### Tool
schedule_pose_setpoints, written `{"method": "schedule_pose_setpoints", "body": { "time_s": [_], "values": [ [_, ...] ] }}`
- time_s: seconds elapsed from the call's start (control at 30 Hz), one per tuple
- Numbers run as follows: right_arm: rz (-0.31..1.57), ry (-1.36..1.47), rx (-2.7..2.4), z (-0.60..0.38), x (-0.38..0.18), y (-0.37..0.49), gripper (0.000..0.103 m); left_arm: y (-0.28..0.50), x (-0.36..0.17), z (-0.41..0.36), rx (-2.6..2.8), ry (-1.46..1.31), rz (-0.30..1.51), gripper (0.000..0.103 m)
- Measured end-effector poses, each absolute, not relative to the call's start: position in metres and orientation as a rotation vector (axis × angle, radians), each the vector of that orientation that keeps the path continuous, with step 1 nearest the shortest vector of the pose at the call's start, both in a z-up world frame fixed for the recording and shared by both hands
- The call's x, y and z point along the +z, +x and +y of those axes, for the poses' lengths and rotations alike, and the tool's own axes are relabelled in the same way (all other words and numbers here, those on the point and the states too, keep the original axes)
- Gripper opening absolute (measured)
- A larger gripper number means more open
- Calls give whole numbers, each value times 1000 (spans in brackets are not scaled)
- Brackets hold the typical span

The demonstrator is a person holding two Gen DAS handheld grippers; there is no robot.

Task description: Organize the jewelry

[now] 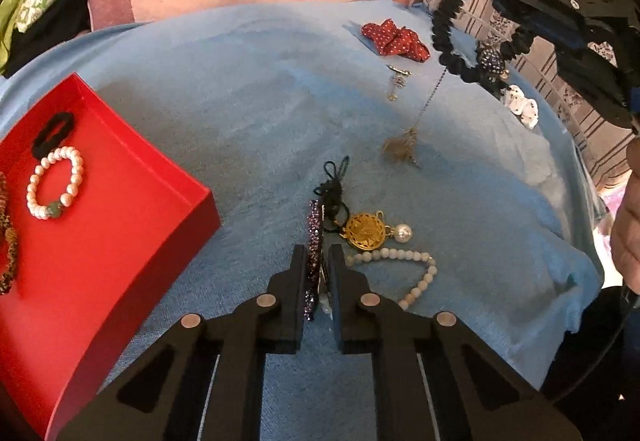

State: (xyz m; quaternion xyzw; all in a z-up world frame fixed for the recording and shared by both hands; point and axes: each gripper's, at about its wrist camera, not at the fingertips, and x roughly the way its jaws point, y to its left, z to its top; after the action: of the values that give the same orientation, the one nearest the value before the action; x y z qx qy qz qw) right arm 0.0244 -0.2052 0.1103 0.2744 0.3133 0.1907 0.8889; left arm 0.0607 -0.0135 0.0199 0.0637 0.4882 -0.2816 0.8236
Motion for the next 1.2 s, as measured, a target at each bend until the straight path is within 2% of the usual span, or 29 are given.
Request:
{"method": "schedule_pose_setpoints", "body": {
  "time_s": [0.27, 0.3, 0.37, 0.53, 0.73, 0.97, 1.1, 1.13, 1.17, 1.2],
  "values": [
    [662, 509, 351, -203, 112, 23, 12, 58, 43, -2, -641, 69, 969, 10],
    [688, 466, 275, -202, 109, 25, 21, 58, 43, 0, -636, 65, 966, 10],
    [708, 407, 158, -204, 103, 27, 30, 60, 44, 3, -627, 58, 967, 10],
    [775, 438, 120, -212, 87, 37, 30, 62, 48, 6, -617, 48, 955, 10],
    [944, 454, 338, -171, 50, 51, 30, 63, 58, 20, -594, 13, 928, 10],
    [1018, 309, 355, -122, 27, 67, 30, 64, 64, 39, -564, -8, 913, 10],
    [1060, 132, 303, -94, 15, 68, 29, 65, 66, 47, -555, -17, 908, 10],
    [1057, 73, 289, -87, 15, 66, 29, 64, 67, 49, -554, -19, 904, 10],
    [1045, 15, 274, -80, 16, 63, 14, 64, 69, 52, -552, -25, 900, 10],
    [1037, -11, 271, -77, 17, 61, 9, 64, 70, 53, -551, -30, 897, 10]
  ]
}}
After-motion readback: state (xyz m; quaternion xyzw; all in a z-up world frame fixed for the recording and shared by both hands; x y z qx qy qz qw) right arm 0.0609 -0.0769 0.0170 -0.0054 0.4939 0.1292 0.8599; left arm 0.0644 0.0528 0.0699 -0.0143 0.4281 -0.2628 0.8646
